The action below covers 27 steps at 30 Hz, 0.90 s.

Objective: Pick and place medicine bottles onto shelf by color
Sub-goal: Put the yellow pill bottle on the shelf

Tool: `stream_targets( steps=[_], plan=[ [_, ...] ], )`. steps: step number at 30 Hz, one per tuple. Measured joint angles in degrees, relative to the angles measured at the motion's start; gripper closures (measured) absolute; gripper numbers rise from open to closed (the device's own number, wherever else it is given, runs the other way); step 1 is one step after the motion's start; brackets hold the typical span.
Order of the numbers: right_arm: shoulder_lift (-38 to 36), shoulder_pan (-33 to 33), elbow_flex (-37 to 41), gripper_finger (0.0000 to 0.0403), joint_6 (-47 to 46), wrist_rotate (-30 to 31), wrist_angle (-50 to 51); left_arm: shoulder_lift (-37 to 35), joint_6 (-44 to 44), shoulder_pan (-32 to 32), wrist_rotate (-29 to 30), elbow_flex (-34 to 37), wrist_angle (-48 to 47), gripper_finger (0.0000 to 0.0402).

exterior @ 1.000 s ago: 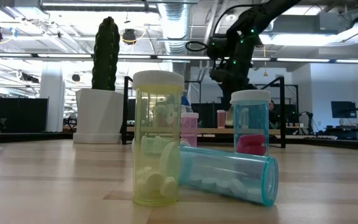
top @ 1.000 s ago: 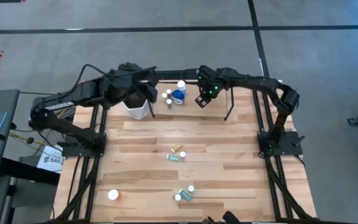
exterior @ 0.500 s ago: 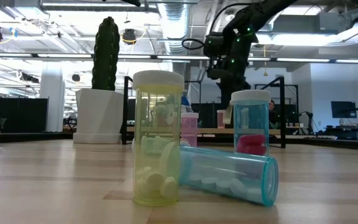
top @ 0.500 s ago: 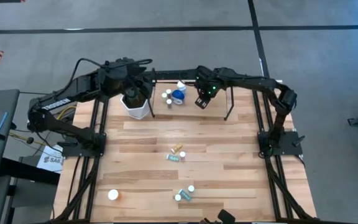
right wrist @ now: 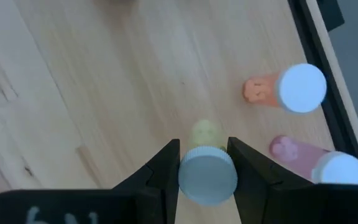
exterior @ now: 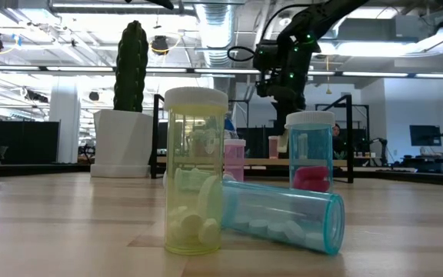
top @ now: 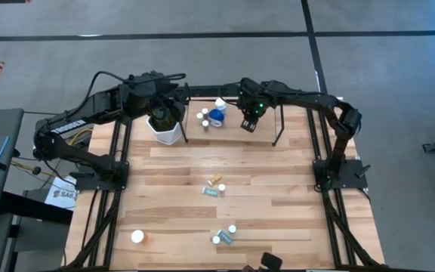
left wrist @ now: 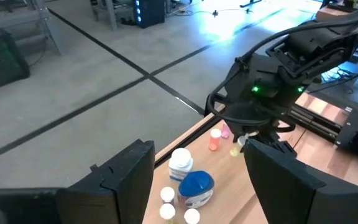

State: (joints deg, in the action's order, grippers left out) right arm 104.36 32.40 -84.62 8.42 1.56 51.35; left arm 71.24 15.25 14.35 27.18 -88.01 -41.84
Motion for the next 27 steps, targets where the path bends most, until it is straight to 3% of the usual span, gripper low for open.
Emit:
stream_targets(
  steps=[27],
  plan=[
    [0.0, 0.2, 1.2, 0.0268, 14.2, -0.3, -1.4, 0.0, 0.3, 0.0, -1.4, 0.0, -1.8, 0.0167]
  ],
)
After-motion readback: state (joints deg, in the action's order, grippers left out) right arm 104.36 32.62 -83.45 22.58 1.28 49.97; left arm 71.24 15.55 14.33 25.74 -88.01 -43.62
